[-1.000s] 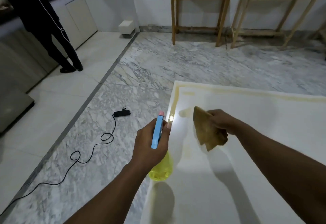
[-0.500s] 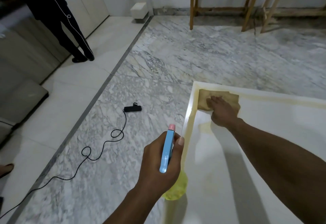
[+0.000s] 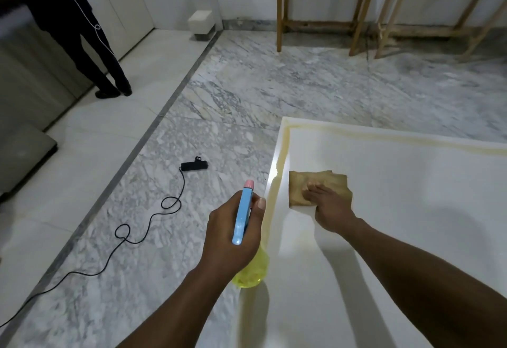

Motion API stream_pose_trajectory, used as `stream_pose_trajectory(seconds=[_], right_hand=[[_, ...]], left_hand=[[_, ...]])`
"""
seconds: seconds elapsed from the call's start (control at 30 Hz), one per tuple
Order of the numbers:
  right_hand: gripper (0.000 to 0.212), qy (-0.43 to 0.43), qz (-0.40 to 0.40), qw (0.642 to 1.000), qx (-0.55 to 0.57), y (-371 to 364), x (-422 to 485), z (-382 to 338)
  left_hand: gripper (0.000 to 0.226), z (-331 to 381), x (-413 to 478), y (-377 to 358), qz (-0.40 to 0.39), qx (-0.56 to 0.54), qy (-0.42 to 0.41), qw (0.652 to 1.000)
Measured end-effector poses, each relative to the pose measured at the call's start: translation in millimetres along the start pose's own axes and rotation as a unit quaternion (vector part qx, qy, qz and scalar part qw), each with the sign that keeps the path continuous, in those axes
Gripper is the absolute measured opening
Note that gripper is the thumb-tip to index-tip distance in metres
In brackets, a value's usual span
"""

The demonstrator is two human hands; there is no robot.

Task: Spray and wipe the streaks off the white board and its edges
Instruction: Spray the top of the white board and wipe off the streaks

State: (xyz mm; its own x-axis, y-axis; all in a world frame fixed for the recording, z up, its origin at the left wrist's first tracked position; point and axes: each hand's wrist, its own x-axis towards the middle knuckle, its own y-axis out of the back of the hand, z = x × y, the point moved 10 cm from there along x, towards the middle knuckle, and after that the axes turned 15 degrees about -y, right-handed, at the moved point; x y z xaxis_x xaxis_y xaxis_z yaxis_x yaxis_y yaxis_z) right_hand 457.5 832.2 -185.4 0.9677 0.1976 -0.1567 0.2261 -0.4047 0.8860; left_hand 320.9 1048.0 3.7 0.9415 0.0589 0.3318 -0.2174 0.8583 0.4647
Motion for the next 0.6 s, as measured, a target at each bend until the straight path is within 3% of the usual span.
stream_pose_trajectory(seconds=[0.1,0.27,0.5,0.6], right_hand=[[0.055,0.045,0.039,0.998,-0.002,-15.9,-60.0,-7.1],[0.051,0.047,0.056,0.997,-0.018,-50.7,-155.8,-10.1],[0.059,-0.009,0.041,0.998,-0.042,-77.0,-306.9,-42.4],[0.069,-0.062,-0.009,0.998,-0.021,-97.9,-341.9,-36.6]], left_hand=[[0.029,13.5,-29.8,8.8,-0.005,0.008,-0.014,1.000],[0.026,34.9,-103.3,29.0,-0.014,0.016,-0.013,1.000],[0.029,56.9,-210.9,61.5,-0.006,0.003,-0.003,1.000],[0.028,64.2,-235.7,72.3,0.003,0.000,-0.005,1.000]])
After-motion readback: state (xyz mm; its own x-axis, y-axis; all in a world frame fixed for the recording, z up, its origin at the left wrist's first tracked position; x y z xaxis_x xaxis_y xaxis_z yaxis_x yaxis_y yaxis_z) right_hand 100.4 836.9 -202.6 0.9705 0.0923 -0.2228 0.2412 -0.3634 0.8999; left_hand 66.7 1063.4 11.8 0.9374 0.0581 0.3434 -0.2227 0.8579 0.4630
